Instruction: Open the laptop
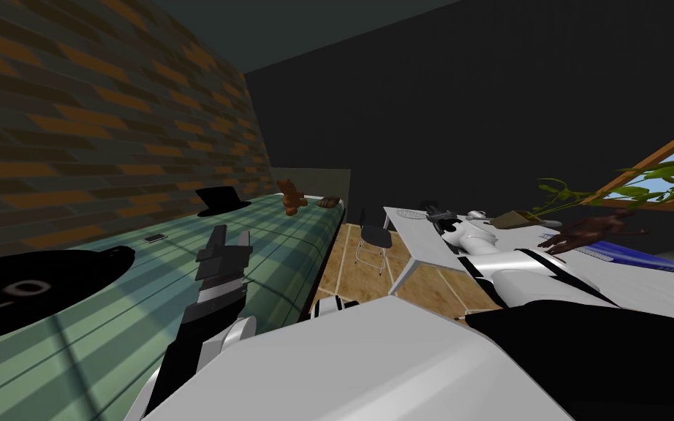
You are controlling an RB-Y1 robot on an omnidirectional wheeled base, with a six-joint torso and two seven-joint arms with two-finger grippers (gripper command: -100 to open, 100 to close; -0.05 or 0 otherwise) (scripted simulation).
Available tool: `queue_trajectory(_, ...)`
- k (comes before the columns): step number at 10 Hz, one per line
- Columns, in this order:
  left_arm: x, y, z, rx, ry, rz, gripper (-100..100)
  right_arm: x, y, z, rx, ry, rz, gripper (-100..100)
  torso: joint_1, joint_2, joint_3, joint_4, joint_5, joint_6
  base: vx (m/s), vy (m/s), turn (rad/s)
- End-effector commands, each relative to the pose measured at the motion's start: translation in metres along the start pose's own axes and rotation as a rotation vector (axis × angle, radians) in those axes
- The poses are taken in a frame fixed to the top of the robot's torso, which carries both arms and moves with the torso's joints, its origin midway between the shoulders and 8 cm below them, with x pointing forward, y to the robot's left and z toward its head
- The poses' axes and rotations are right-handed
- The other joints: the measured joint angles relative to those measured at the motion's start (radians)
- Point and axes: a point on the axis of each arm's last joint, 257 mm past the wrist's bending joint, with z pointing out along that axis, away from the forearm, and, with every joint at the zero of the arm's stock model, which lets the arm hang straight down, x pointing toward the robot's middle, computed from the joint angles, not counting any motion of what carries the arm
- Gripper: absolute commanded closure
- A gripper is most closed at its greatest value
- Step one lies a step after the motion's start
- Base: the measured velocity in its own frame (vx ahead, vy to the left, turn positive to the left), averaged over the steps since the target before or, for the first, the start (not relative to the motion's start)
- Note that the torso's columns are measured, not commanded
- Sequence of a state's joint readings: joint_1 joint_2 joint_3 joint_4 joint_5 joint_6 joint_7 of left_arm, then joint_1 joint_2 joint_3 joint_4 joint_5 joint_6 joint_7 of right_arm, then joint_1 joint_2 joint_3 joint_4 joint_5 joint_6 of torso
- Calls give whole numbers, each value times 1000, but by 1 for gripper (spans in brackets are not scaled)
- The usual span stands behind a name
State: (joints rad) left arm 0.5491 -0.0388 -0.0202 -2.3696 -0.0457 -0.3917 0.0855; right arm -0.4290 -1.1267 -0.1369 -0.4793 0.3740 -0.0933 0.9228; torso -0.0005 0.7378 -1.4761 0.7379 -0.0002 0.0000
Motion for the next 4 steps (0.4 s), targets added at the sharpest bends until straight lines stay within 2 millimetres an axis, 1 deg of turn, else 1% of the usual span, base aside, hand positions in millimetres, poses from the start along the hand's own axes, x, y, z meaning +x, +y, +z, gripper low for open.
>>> queue_trajectory(1,0,0,0,0,0,0,0,0,0,0,0,0,0,0,0,0,0,0,0,0,0,0,0)
queue_trajectory(4,0,0,0,0,0,0,0,0,0,0,0,0,0,0,1,0,0,0,0,0,0,0,0)
